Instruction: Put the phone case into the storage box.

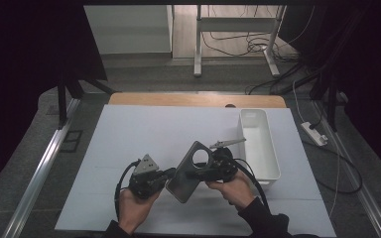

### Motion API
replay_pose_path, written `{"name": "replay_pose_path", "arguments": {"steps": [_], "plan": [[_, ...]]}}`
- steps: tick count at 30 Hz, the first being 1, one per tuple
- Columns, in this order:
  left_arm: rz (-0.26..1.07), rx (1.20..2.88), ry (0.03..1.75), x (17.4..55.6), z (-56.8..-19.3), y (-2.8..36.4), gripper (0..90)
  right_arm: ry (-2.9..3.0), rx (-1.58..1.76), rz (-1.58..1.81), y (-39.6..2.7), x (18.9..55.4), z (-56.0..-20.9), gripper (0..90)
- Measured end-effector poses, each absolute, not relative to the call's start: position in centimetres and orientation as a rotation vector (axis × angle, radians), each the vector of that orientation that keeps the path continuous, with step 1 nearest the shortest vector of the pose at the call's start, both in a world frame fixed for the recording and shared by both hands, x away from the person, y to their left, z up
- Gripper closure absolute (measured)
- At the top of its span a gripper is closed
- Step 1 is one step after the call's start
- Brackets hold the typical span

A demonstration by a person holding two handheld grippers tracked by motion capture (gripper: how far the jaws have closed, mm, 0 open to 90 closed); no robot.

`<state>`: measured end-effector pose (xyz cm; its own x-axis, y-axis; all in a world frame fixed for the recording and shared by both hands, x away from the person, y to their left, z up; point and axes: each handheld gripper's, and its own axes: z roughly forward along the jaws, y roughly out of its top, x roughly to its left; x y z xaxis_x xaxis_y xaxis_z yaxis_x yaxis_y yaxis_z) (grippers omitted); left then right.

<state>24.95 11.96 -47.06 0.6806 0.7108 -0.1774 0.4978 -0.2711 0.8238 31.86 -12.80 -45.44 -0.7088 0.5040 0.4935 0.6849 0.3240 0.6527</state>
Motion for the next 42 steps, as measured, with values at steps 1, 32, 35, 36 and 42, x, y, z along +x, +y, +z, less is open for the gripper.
{"name": "replay_pose_path", "arguments": {"steps": [1,32,35,36,42], "plan": [[0.281,1.937,0.939,24.9,-47.0,12.0,89.6,-2.371,-1.087,-1.329,-12.8,31.9,-45.5,45.7],[0.291,1.988,0.9,25.2,-47.6,11.5,75.6,-2.234,-1.113,-1.339,-13.1,32.0,-45.9,85.3],[0.258,1.975,0.897,25.4,-47.6,11.9,57.4,-2.265,-1.109,-1.339,-13.2,31.9,-45.8,85.3],[0.241,1.976,0.898,25.5,-47.5,12.0,50.8,-2.275,-1.103,-1.343,-13.2,31.9,-45.7,85.3],[0.099,1.972,0.876,26.2,-47.3,12.9,17.5,-2.366,-1.03,-1.374,-13.7,31.7,-44.9,85.2]]}}
